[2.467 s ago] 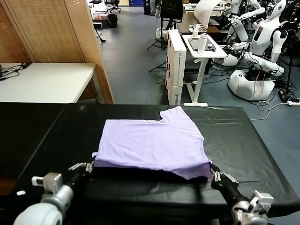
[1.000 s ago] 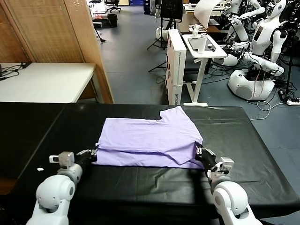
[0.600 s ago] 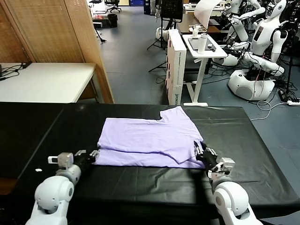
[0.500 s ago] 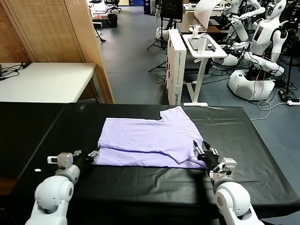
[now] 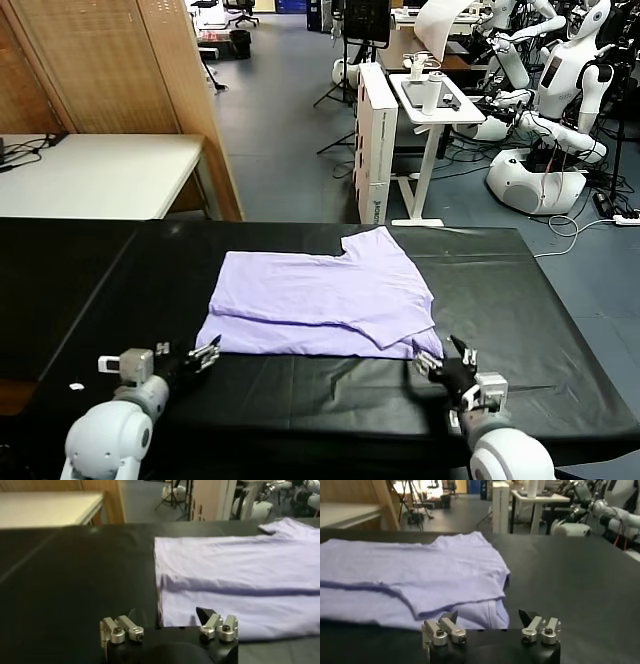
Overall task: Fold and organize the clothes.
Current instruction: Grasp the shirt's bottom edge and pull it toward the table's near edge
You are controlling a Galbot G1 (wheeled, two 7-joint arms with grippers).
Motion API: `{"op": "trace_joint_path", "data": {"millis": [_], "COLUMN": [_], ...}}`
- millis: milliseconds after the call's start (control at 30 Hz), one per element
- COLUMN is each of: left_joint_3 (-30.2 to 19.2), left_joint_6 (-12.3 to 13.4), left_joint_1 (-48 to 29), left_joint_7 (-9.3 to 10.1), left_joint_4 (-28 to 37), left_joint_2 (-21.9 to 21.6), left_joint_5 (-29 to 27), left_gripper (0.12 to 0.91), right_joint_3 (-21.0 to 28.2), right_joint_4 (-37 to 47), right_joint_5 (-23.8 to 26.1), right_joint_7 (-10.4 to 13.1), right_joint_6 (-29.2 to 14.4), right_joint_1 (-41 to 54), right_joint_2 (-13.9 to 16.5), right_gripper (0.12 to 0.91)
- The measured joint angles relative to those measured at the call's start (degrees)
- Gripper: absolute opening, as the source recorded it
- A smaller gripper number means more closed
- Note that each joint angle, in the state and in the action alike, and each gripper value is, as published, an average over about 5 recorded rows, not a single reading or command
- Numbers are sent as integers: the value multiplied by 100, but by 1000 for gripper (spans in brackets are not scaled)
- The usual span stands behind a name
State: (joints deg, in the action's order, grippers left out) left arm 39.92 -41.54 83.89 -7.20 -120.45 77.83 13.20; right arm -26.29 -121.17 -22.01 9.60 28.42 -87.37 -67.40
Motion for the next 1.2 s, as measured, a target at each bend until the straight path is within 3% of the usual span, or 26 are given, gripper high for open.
{"op": "trace_joint_path", "data": {"millis": [133, 300, 433, 533, 800, 967, 1200], "left_joint_3": [-2, 24, 57, 92, 213, 252, 255], "left_joint_6": [-53, -61, -63, -64, -66, -66, -66], "left_joint_1": [55, 134, 214, 306, 659, 980, 1493], "left_joint_7": [-31, -92, -181, -360, -1089, -1502, -1800], "left_joint_4": [-21, -123, -246, -360, -687, -921, -1241], "left_joint_2": [-5, -38, -66, -111, -270, -304, -238], "left_joint_5": [-43, -104, -317, -583, -1512, -2000, -2499], "left_gripper": [907, 900, 849, 742, 275, 181, 145], "right_joint_3": [42, 84, 87, 85, 73, 58, 6], "right_joint_4": [-2, -15, 5, 21, 54, 32, -99], "right_joint_5": [-5, -6, -23, -39, -71, -75, -79], "right_joint_7": [-4, -4, -2, -2, -1, 11, 25], "right_joint_6": [-1, -4, -9, -13, -14, -13, 45], "right_joint_1": [4, -43, -52, -41, -20, -76, -230], "right_joint_2": [10, 13, 27, 40, 82, 90, 101], "right_gripper": [871, 731, 632, 525, 236, 159, 148]}}
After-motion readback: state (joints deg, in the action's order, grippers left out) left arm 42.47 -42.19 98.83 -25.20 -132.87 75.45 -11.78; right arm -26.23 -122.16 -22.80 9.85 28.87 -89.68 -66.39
